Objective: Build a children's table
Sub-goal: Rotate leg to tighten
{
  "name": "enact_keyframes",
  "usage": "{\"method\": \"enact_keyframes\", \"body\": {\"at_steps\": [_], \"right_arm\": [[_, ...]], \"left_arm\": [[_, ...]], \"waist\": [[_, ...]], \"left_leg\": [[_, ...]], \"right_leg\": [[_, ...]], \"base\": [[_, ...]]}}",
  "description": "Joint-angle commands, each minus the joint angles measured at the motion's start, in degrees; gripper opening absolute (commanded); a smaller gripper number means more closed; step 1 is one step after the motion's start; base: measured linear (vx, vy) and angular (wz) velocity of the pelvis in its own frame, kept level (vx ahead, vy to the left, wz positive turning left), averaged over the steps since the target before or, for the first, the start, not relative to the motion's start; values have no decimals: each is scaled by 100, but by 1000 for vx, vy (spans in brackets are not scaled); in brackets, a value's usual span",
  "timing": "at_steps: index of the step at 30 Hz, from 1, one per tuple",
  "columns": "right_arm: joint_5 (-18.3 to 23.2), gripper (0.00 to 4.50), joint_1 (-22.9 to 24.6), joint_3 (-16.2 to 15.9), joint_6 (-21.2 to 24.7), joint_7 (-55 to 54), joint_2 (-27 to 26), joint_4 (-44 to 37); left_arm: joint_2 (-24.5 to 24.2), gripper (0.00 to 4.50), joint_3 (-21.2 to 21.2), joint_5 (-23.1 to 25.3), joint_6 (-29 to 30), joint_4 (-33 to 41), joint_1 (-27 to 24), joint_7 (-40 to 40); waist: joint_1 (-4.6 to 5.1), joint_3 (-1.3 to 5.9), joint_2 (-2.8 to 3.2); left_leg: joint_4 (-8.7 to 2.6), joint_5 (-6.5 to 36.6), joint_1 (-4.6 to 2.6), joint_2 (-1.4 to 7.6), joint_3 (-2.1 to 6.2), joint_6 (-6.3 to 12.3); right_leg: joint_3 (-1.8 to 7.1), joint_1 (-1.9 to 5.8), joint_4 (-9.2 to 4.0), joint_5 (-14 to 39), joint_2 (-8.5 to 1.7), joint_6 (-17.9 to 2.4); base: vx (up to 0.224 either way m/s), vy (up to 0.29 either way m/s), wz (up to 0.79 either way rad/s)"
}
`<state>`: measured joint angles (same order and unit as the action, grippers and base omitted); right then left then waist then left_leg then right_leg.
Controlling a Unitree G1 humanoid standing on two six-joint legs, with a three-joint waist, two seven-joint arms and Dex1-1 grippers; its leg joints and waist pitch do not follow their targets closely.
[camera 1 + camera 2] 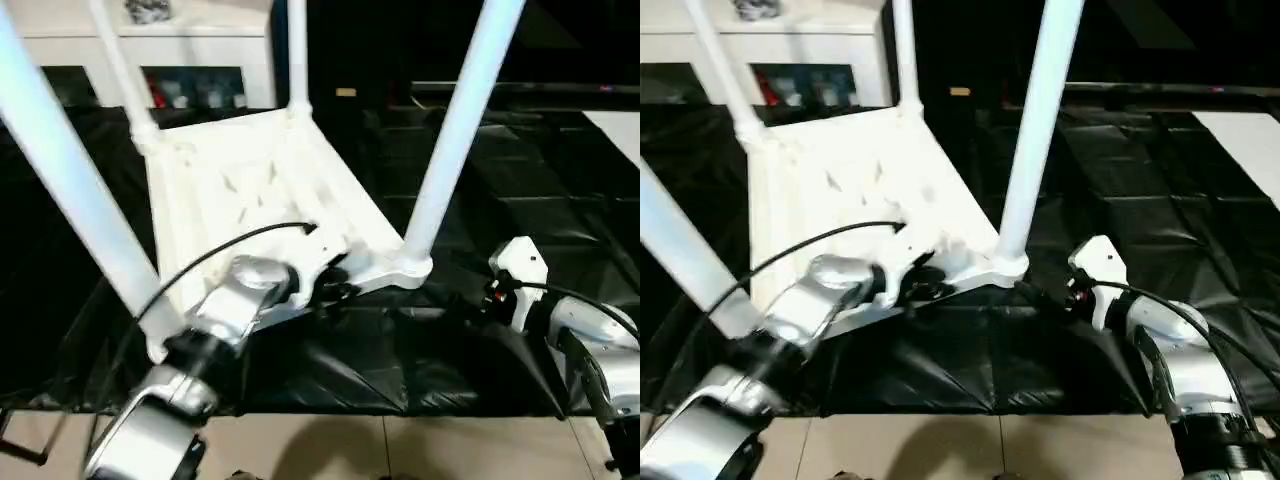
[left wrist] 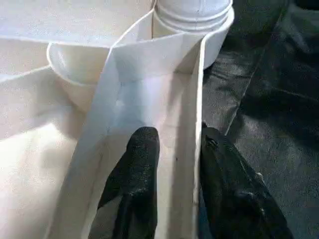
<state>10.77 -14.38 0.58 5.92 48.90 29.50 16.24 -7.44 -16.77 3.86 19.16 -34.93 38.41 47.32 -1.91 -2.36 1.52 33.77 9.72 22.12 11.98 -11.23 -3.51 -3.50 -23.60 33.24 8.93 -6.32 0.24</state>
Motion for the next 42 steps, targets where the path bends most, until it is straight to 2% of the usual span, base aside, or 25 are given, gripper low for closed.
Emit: {"method": "enact_keyframes", "body": {"at_steps": [1, 4, 5, 7, 8, 12, 15, 17, 18, 19, 20, 22, 24, 25, 26, 29, 31, 32, 33, 34, 35, 36, 37, 38, 42], "right_arm": [[-64, 382, -79, -27, -21, -39, -10, 30], [-91, 382, -88, -48, -19, -43, -23, 25], [-106, 382, -92, -63, -22, -43, -23, 29], [-123, 382, -96, -81, -24, -43, -21, 34], [-143, 382, -101, -102, -32, -42, -13, 41], [-214, 382, -148, -195, -72, -16, 15, 88], [-200, 382, -258, -219, -83, 34, -24, 184], [-165, 382, -309, -214, -78, 56, -51, 231], [-139, 382, -382, -222, -45, 78, -76, 272], [-89, 409, -426, -211, -11, 109, -101, 298], [-34, 416, -473, -197, 22, 139, -129, 322], [54, 421, -560, -205, 52, 260, -169, 373], [118, 444, -625, -366, 44, 701, -136, 393], [125, 444, -629, -429, 40, 845, -118, 383], [113, 444, -638, -511, 28, 1008, -97, 381], [-181, 444, -721, -856, -199, 1269, -22, 485], [-375, 444, -814, -971, -368, 1215, -32, 632], [-593, 444, -1063, -1071, -528, 1096, -129, 984], [-637, 444, -1139, -1088, -561, 1069, -163, 1087], [-587, 444, -1211, -1066, -517, 1095, -219, 1167], [-570, 444, -1233, -1060, -510, 1106, -237, 1187], [-513, 418, -1329, -1049, -492, 1156, -308, 1269], [-494, 410, -1376, -1054, -486, 1187, -340, 1312], [-488, 410, -1407, -1066, -508, 1227, -355, 1349], [-436, 367, -1527, -1132, -589, 1397, -403, 1498]], "left_arm": [[44, 102, -79, -10, -182, -138, 162, 31], [116, 67, -158, 67, -412, -405, 316, 98], [127, 67, -214, 85, -441, -499, 342, 196], [124, 55, -279, 112, -457, -581, 359, 300], [96, 34, -332, 141, -469, -623, 363, 386], [-35, 4, -426, 207, -577, -811, 403, 674], [-199, 4, -463, 310, -719, -1068, 492, 725], [-224, 4, -438, 297, -801, -1180, 538, 744], [-267, 4, -379, 261, -878, -1223, 569, 753], [-298, 0, -348, 226, -957, -1201, 564, 803], [-330, 0, -318, 175, -1052, -1183, 558, 906], [-401, 0, -244, 20, -1440, -1100, 494, 1233], [-523, 0, -193, -247, -1750, -870, 343, 1906], [-565, 0, -215, -257, -1775, -834, 318, 2017], [-604, 0, -239, -260, -1827, -847, 306, 2121], [-701, 0, -275, -324, -1880, -851, 241, 2407], [-730, 0, -289, -334, -1913, -877, 231, 2469], [-790, 0, -316, -321, -1950, -917, 196, 2557], [-805, 0, -319, -314, -1964, -934, 187, 2578], [-825, 0, -326, -297, -1975, -945, 175, 2575], [-832, 0, -326, -296, -1984, -947, 170, 2578], [-856, 0, -314, -287, -2030, -971, 152, 2611], [-870, 0, -304, -275, -2050, -985, 143, 2626], [-882, 0, -296, -264, -2074, -995, 137, 2649], [-924, 0, -259, -249, -2135, -1023, 124, 2729]], "waist": [[3, 390, -67], [9, 397, -69], [1, 399, -15], [13, 399, -52], [10, 402, 18], [26, 412, 16], [21, 409, 46], [31, 391, 44], [36, 382, 15], [38, 387, 25], [44, 390, 17], [37, 400, 45], [28, 413, 49], [13, 423, 78], [9, 421, 76], [-59, 424, 100], [-65, 413, 90], [-74, 410, 92], [-44, 408, 87], [-43, 401, 47], [-57, 393, 82], [-53, 394, 81], [-42, 408, 11], [-51, 408, 34], [-62, 406, 32]], "left_leg": [[-348, 1382, -82, 54, 34, 546], [-344, 1404, -75, 44, 32, 543], [-347, 1370, -80, 46, 39, 549], [-344, 1346, -71, 45, 35, 575], [-341, 1327, -72, 40, 41, 571], [-320, 1253, -73, 31, 29, 645], [-328, 1304, -85, 36, 35, 640], [-341, 1409, -89, 41, 36, 607], [-348, 1518, -92, 41, 34, 576], [-357, 1566, -95, 41, 43, 544], [-356, 1556, -88, 42, 44, 535], [-359, 1544, -94, 45, 50, 534], [-350, 1464, -100, 56, 41, 556], [-348, 1393, -98, 65, 44, 587], [-349, 1340, -96, 72, 36, 608], [-334, 1204, -120, 95, 15, 651], [-343, 1249, -122, 89, 10, 582], [-346, 1281, -130, 91, 11, 559], [-354, 1342, -101, 71, 16, 490], [-350, 1435, -125, 75, 4, 467], [-358, 1460, -130, 86, 9, 465], [-354, 1456, -129, 85, 9, 463], [-351, 1379, -112, 81, 6, 483], [-348, 1333, -111, 83, 11, 495], [-336, 1142, -104, 85, 2, 607]], "right_leg": [[100, 311, -382, 1279, -97, -1230], [96, 317, -383, 1250, -94, -1223], [95, 320, -378, 1202, -101, -1241], [92, 330, -373, 1112, -97, -1271], [92, 335, -364, 1079, -103, -1287], [85, 340, -367, 998, -100, -1359], [76, 335, -372, 1147, -103, -1363], [74, 330, -384, 1256, -98, -1356], [74, 332, -403, 1396, -100, -1320], [72, 334, -403, 1498, -107, -1294], [74, 336, -400, 1503, -109, -1279], [77, 334, -397, 1452, -116, -1295], [87, 327, -370, 1198, -110, -1381], [81, 340, -334, 990, -109, -1470], [82, 339, -328, 888, -102, -1498], [86, 325, -271, 596, -105, -1623], [92, 320, -282, 737, -116, -1605], [96, 316, -288, 800, -121, -1591], [89, 331, -287, 949, -126, -1573], [97, 318, -306, 1061, -122, -1546], [105, 315, -310, 1137, -127, -1507], [106, 313, -307, 1138, -126, -1500], [104, 327, -298, 1058, -122, -1498], [105, 327, -279, 1020, -129, -1512], [105, 323, -268, 917, -127, -1538]], "base": [[0, 0, 0], [0, 0, 0], [0, 0, 0], [0, 0, 0], [0, 0, 0], [0, 0, 0], [0, 0, 0], [0, 0, 0], [0, 0, 0], [0, 0, 0], [0, 0, 0], [0, 0, 0], [0, 0, 0], [0, 0, 0], [0, 0, 0], [0, 0, 0], [0, 0, 0], [0, 0, 0], [0, 0, 0], [0, 0, 0], [0, 0, 0], [0, 0, 0], [0, 0, 0], [0, 0, 0], [0, 0, 0]]}}
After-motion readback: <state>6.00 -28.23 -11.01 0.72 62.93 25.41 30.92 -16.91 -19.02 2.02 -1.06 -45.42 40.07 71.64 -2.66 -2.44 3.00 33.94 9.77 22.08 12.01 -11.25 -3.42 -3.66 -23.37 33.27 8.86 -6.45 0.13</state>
